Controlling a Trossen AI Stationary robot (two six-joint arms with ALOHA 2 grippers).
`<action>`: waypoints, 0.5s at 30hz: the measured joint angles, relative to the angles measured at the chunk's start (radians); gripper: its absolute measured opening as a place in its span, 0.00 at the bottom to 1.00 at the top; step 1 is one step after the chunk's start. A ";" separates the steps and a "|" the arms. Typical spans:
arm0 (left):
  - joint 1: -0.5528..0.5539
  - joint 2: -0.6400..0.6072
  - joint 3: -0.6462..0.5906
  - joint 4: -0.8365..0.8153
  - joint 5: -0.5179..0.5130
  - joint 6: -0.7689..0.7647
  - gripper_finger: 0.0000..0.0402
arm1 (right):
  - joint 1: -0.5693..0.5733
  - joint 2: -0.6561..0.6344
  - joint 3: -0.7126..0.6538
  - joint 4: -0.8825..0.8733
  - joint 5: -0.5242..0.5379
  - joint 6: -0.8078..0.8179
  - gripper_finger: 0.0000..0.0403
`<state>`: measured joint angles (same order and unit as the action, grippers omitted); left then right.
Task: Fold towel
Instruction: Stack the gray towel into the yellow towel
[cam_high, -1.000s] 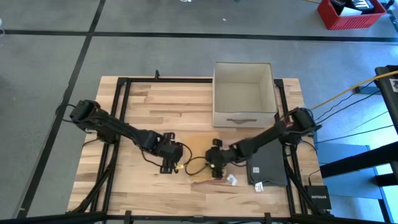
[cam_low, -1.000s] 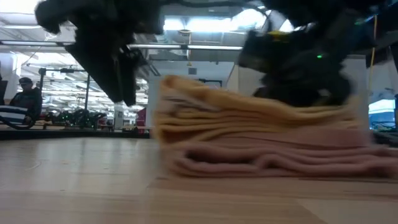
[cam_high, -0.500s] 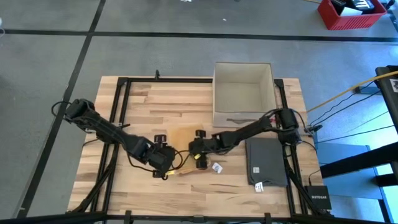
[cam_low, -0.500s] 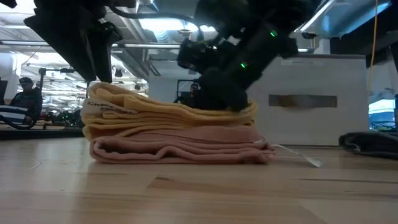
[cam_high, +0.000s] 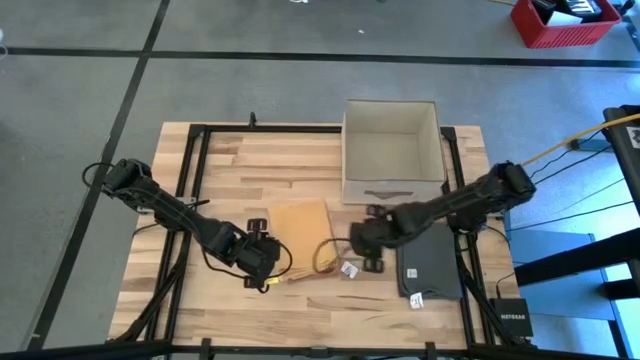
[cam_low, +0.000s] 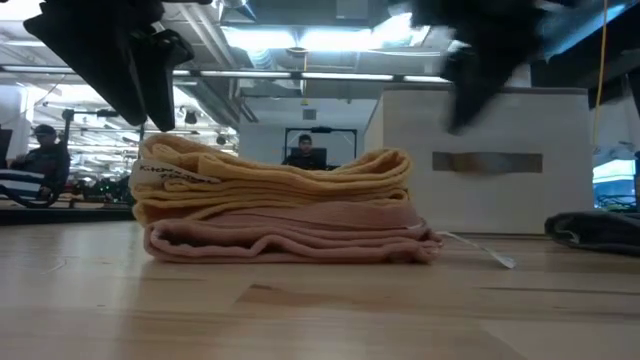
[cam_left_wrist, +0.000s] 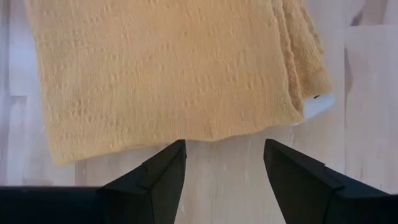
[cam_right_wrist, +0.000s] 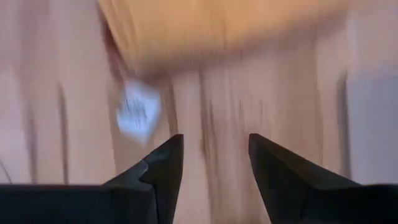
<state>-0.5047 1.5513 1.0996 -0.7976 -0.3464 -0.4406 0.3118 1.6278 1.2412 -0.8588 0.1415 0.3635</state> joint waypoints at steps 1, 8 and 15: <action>0.000 0.000 0.000 0.003 -0.001 0.000 0.52 | 0.020 -0.017 -0.023 -0.044 0.006 0.048 0.46; 0.002 0.000 0.000 0.020 -0.005 0.008 0.52 | 0.157 -0.061 -0.202 -0.240 -0.072 0.349 0.46; 0.008 0.001 0.000 0.044 -0.005 0.034 0.52 | 0.272 -0.064 -0.263 -0.241 -0.269 0.468 0.46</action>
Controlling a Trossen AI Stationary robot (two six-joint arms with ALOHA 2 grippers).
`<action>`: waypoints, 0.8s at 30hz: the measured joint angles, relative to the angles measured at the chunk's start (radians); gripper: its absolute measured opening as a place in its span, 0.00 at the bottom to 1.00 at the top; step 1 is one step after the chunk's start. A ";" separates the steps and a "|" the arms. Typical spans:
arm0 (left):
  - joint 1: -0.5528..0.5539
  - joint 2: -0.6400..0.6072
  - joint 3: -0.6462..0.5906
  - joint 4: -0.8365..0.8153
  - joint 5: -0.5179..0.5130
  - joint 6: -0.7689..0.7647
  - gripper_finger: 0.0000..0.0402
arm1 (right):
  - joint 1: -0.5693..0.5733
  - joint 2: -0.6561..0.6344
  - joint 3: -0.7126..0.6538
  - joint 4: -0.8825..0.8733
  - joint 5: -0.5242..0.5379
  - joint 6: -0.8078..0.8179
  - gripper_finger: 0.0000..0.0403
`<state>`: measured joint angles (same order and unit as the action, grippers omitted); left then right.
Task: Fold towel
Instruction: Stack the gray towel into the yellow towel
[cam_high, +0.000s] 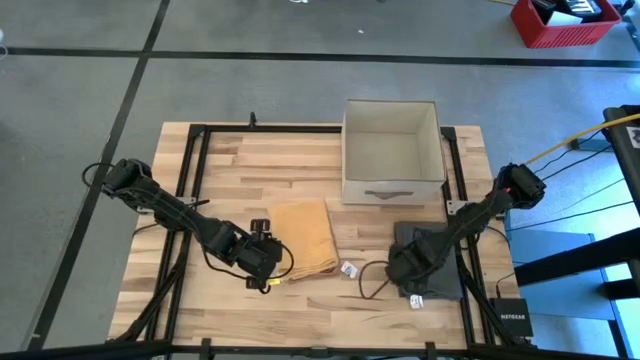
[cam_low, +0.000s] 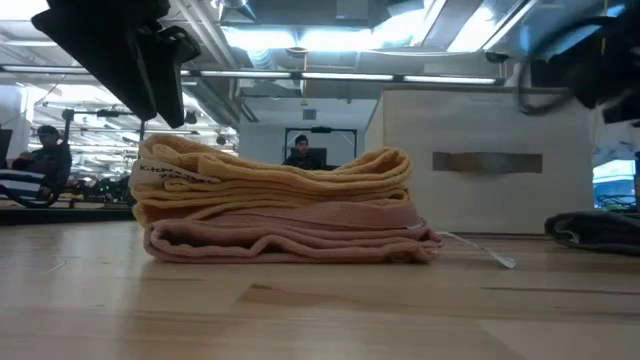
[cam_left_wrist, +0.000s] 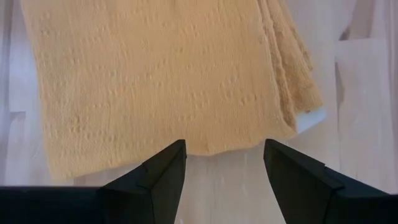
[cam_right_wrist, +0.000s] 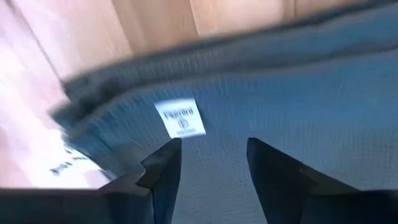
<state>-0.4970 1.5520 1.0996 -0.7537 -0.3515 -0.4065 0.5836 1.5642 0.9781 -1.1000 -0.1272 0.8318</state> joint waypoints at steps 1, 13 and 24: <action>0.002 0.000 0.000 0.008 0.000 0.007 0.52 | 0.014 0.000 -0.012 0.001 0.003 0.000 0.46; 0.002 0.000 0.000 0.042 -0.002 0.021 0.52 | 0.039 0.021 -0.214 0.592 0.093 0.026 0.46; 0.015 0.001 0.000 0.040 -0.002 0.026 0.52 | -0.016 0.122 -0.181 1.024 0.180 -0.061 0.46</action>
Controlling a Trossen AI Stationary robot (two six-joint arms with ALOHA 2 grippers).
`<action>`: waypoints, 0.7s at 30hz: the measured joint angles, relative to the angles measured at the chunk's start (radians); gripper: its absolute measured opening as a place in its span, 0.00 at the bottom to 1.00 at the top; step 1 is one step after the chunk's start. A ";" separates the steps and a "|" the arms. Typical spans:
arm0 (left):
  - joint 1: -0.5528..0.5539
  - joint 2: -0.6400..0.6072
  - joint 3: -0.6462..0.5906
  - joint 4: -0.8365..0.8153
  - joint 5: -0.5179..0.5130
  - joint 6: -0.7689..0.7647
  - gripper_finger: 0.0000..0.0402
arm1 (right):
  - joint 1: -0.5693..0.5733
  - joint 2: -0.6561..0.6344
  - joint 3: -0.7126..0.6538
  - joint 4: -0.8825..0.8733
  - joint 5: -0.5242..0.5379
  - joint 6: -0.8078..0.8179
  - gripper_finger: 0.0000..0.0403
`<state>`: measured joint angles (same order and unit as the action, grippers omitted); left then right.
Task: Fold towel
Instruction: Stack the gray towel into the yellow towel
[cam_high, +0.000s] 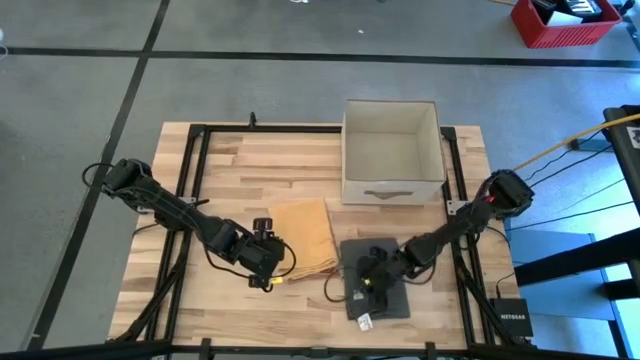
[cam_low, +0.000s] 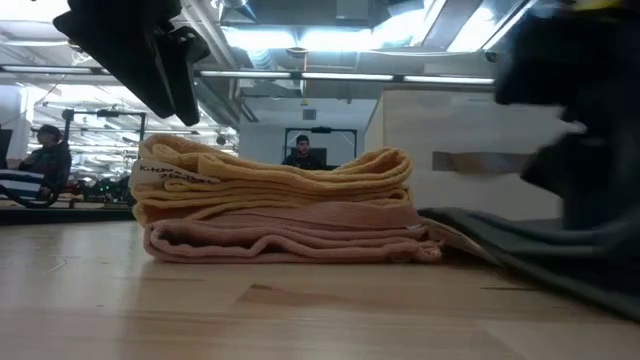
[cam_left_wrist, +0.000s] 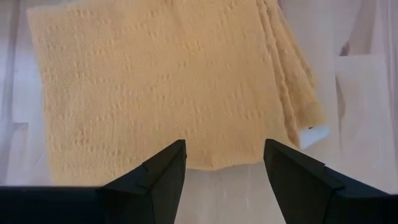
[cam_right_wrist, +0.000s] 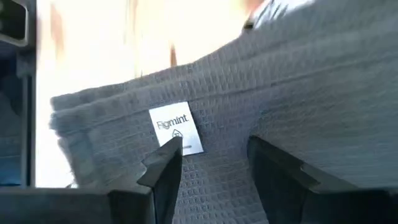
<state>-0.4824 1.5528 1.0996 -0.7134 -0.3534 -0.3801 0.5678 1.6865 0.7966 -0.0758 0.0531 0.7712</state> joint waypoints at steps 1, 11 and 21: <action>0.000 0.000 0.000 0.000 0.000 0.001 0.52 | -0.015 -0.015 0.019 -0.032 -0.021 -0.018 0.46; 0.001 0.000 0.000 0.000 0.001 0.002 0.52 | -0.176 -0.229 0.181 -0.643 0.133 -0.304 0.46; 0.001 0.000 0.000 0.000 0.001 -0.004 0.52 | -0.403 -0.242 -0.041 -0.480 -0.124 -0.413 0.46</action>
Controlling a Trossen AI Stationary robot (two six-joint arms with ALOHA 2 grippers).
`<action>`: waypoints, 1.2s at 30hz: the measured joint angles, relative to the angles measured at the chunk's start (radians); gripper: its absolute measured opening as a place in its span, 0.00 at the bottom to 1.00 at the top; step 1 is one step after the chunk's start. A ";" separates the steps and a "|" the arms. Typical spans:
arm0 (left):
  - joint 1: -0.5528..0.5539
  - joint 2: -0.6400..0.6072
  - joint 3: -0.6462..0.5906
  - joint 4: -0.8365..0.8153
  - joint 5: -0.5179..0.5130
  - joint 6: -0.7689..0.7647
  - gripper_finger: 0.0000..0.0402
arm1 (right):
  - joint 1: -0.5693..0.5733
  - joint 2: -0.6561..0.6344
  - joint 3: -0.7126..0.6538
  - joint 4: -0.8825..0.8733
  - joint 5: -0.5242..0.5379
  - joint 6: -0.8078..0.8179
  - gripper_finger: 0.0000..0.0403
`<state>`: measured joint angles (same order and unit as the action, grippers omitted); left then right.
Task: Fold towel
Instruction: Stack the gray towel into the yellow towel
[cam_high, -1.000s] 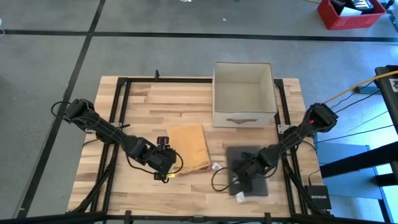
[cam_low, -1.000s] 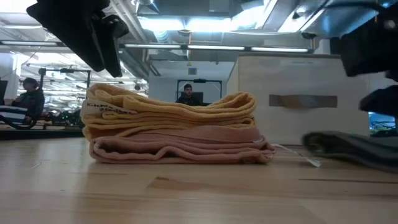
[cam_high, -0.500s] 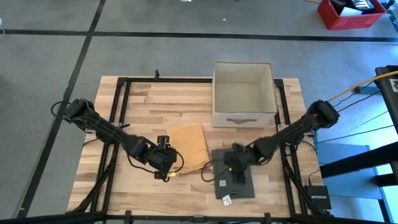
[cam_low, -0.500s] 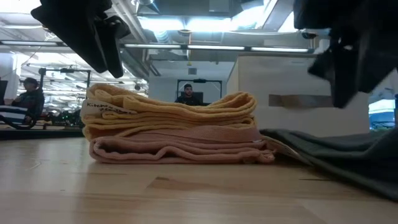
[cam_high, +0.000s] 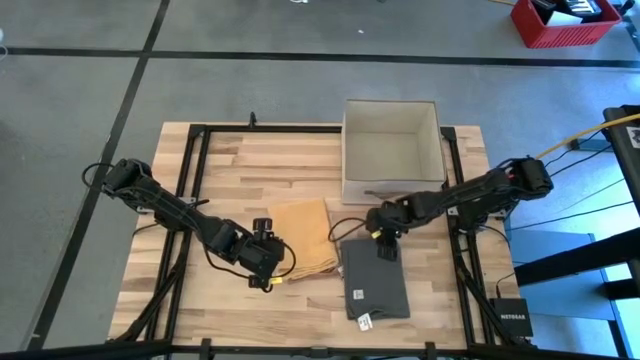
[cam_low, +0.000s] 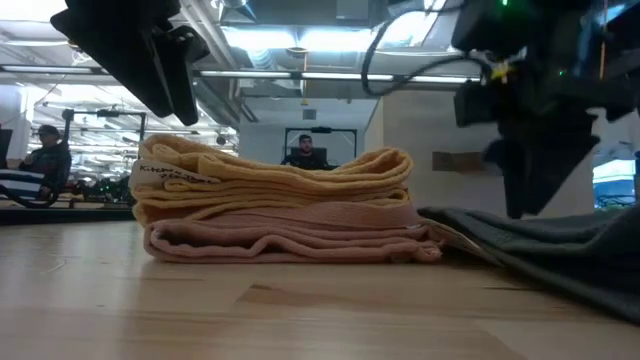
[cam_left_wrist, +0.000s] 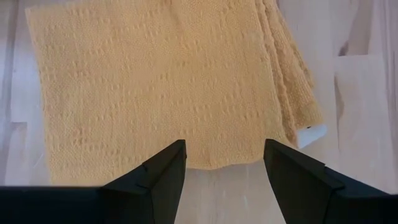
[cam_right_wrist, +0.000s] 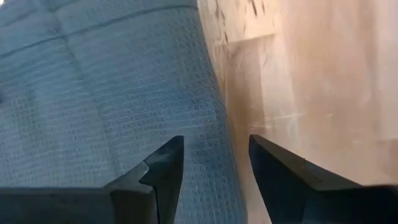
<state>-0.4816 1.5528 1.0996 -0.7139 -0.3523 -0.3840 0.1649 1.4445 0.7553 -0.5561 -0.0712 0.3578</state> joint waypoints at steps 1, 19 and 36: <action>0.000 0.000 0.000 0.000 0.000 -0.001 0.52 | -0.014 -0.001 -0.023 0.028 -0.017 0.000 0.46; 0.044 0.000 0.000 0.273 0.003 0.022 0.52 | -0.042 -0.004 -0.221 0.330 -0.215 0.050 0.46; 0.282 0.359 0.065 0.830 0.324 -0.035 0.52 | -0.038 -0.002 -0.223 0.345 -0.146 0.011 0.46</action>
<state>-0.2000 1.9114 1.1647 0.1164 -0.0284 -0.4195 0.1265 1.4422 0.5327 -0.2111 -0.2172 0.3692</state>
